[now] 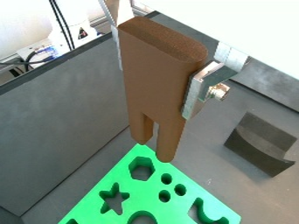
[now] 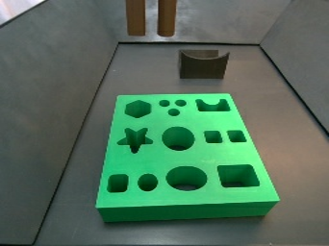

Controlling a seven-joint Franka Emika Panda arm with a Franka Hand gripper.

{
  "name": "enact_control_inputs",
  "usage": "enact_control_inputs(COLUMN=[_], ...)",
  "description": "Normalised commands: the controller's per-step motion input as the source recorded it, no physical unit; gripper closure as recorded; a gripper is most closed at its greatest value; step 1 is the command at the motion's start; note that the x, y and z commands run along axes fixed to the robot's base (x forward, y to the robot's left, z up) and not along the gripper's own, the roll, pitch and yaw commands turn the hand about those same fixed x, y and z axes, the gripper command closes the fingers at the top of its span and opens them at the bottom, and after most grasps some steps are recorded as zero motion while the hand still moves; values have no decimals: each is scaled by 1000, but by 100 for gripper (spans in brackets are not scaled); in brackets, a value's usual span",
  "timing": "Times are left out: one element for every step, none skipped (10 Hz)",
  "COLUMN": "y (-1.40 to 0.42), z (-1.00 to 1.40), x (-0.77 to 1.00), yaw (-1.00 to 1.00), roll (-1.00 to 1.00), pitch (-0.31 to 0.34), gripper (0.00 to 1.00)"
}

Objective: Pick up the square-circle object. Move up. Rotate the square-circle object. Move to above the board. Insert the square-circle object.
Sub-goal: Insert the square-circle object.

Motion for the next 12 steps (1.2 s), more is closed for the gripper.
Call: enact_control_inputs(y=[0, 0, 0, -466, -443, -189, -306, -237, -300, -774, -731, -777], z=[-134, -60, -251, -566, -757, -894, -829, -809, -643, -503, -400, -177], x=[0, 0, 0, 0, 0, 46, 6, 106, 291, 154, -9, -126], yaw=[0, 0, 0, 0, 0, 34, 69, 80, 83, 66, 117, 100], roll=[-127, -36, -156, 10, 14, 0, 0, 0, 43, 246, 230, 306], pitch=[0, 6, 20, 104, 57, 71, 44, 89, 126, 100, 0, -9], gripper=[100, 100, 100, 100, 100, 100, 100, 100, 100, 100, 100, 100])
